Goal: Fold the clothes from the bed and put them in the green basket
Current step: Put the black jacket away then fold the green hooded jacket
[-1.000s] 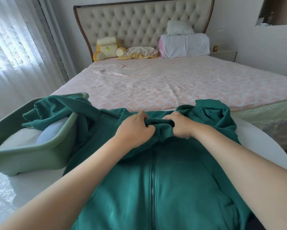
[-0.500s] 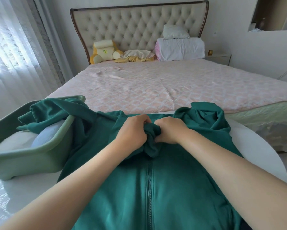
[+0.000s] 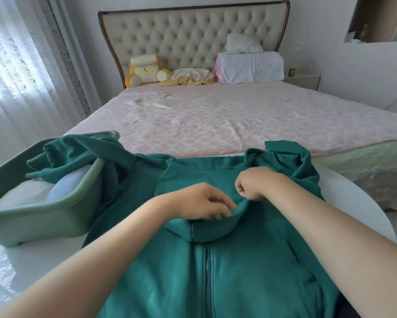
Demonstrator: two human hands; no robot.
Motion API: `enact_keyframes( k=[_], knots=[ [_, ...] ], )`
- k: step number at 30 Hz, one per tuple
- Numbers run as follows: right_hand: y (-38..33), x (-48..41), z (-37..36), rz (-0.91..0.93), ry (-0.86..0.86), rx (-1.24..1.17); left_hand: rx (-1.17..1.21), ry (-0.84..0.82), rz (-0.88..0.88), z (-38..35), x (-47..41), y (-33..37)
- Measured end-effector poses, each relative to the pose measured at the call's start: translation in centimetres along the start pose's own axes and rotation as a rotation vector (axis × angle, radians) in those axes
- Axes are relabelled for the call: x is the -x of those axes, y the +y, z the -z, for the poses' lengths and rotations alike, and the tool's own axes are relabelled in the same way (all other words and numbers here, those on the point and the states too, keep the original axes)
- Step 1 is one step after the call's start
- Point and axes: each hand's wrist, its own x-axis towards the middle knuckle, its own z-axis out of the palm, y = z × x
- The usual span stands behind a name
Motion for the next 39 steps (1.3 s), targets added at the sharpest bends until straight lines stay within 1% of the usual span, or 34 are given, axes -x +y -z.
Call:
enact_keyframes(
  k=[1,2,3,4,5,6,7,8,9,10,13,15,17,20,21,23,24,26,28,29,32,34,35,37,38,39],
  knots=[
    [-0.4,0.2,0.5,-0.039,0.073,0.057,0.058,0.120,-0.015,0.4,-0.2,-0.4],
    [-0.8,0.3,0.8,-0.064,0.195,0.094,0.004,0.246,-0.014,0.8,-0.4,-1.0],
    [-1.3,0.2,0.8,-0.063,0.314,0.089,-0.181,0.354,0.006,1.0,-0.7,-1.8],
    [-1.8,0.2,0.4,-0.044,0.381,0.034,-0.417,0.393,0.051,1.0,-0.7,-2.7],
    [-2.4,0.1,-0.3,-0.021,0.366,-0.039,-0.582,0.362,0.130,0.5,-0.6,-3.5],
    [-3.0,0.1,-1.2,-0.004,0.276,-0.127,-0.625,0.288,0.244,-0.2,-0.5,-4.2],
    [-3.6,0.0,-2.2,0.000,0.157,-0.226,-0.575,0.223,0.347,-1.1,-0.4,-4.6],
    [-4.1,0.0,-3.2,-0.015,0.050,-0.316,-0.497,0.189,0.413,-2.1,-0.4,-4.8],
    [-4.4,0.0,-4.1,-0.036,-0.015,-0.375,-0.447,0.176,0.437,-3.0,-0.4,-4.8],
    [-4.4,-0.2,-4.9,-0.046,-0.030,-0.401,-0.427,0.176,0.444,-3.7,-0.4,-4.8],
    [-3.8,-0.8,-5.5,-0.028,0.005,-0.399,-0.385,0.139,0.472,-3.4,-0.2,-4.1],
    [-3.3,-1.5,-5.4,-0.008,0.037,-0.434,-0.416,0.150,0.463,-2.1,-0.3,-4.1],
    [-2.6,-2.2,-5.1,0.001,0.139,-0.504,-0.502,0.261,0.405,-0.8,-0.5,-4.7],
    [-0.8,-3.7,-4.3,-0.043,0.336,-0.608,-0.453,0.514,0.337,1.5,-1.6,-6.5],
    [-0.2,-4.2,-4.1,-0.078,0.387,-0.603,-0.461,0.578,0.343,2.3,-2.2,-7.2],
    [0.9,-5.2,-3.8,-0.176,0.451,-0.527,-0.523,0.645,0.406,4.0,-3.6,-8.5],
    [1.3,-5.7,-3.8,-0.234,0.443,-0.477,-0.542,0.651,0.448,4.8,-4.2,-9.0],
    [2.0,-6.5,-3.8,-0.329,0.345,-0.394,-0.557,0.626,0.519,6.0,-5.7,-9.7],
    [2.6,-7.4,-3.9,-0.334,0.248,-0.394,-0.552,0.561,0.543,6.9,-7.1,-10.1],
    [2.9,-7.9,-3.8,-0.316,0.235,-0.431,-0.539,0.528,0.547,7.2,-7.8,-10.2],
    [3.4,-9.3,-3.1,-0.260,0.302,-0.551,-0.499,0.478,0.617,8.1,-9.2,-10.4],
    [3.5,-10.4,-2.6,-0.236,0.373,-0.644,-0.407,0.477,0.627,9.0,-9.7,-10.8],
    [3.4,-10.9,-2.3,-0.232,0.425,-0.706,-0.312,0.529,0.597,9.6,-10.0,-11.3],
    [3.5,-12.2,-1.5,-0.245,0.559,-0.813,-0.111,0.755,0.513,11.1,-10.5,-12.5],
    [3.6,-12.9,-1.2,-0.253,0.618,-0.844,-0.071,0.864,0.488,11.7,-10.8,-12.9],
    [3.7,-13.7,-0.8,-0.261,0.642,-0.858,-0.089,0.936,0.484,11.9,-11.0,-13.2]
  ],
)
